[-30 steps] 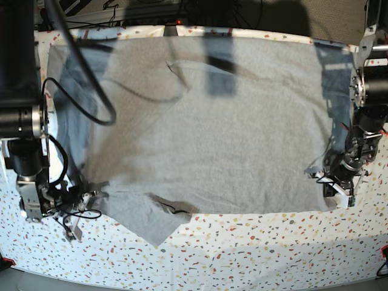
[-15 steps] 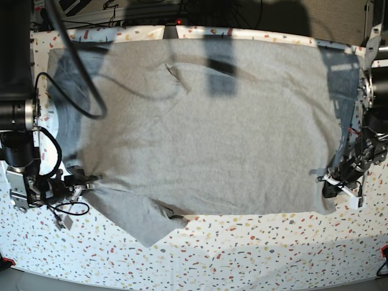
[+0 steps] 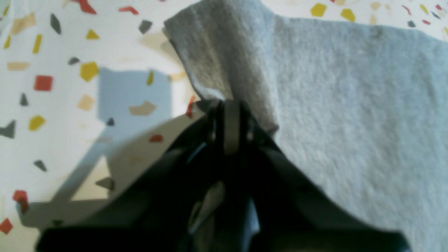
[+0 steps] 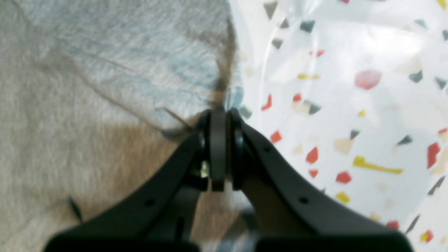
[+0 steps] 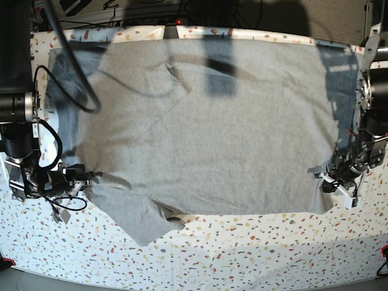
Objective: Fold the T-shirt properly
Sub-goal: 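Lift the side edges and fold them inward toward the shirt's center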
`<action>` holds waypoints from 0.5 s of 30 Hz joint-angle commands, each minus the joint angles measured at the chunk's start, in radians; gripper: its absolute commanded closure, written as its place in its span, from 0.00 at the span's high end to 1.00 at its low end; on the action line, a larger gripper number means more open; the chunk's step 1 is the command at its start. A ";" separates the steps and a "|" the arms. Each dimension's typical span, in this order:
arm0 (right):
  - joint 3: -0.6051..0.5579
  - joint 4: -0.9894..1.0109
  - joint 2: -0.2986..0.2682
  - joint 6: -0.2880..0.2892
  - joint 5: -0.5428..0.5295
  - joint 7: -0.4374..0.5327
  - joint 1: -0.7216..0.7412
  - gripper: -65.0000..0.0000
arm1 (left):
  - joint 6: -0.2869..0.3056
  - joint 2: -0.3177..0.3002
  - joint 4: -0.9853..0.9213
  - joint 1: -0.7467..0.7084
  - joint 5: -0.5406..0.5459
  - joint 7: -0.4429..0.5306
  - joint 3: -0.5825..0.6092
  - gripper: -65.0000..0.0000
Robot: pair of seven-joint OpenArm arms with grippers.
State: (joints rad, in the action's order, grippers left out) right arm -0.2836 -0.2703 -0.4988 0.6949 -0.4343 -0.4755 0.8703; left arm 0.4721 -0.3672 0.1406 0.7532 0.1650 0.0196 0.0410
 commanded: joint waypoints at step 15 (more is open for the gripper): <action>0.002 -0.059 -0.040 0.003 0.086 0.330 0.035 0.00 | -0.001 0.033 0.348 -0.084 0.027 0.064 -0.001 0.00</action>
State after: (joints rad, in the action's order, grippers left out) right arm -0.2836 -0.3099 -0.5213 0.6945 -0.3332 -0.1757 0.8684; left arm 0.4679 -0.3195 0.4770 0.6384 0.1806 0.0616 0.0414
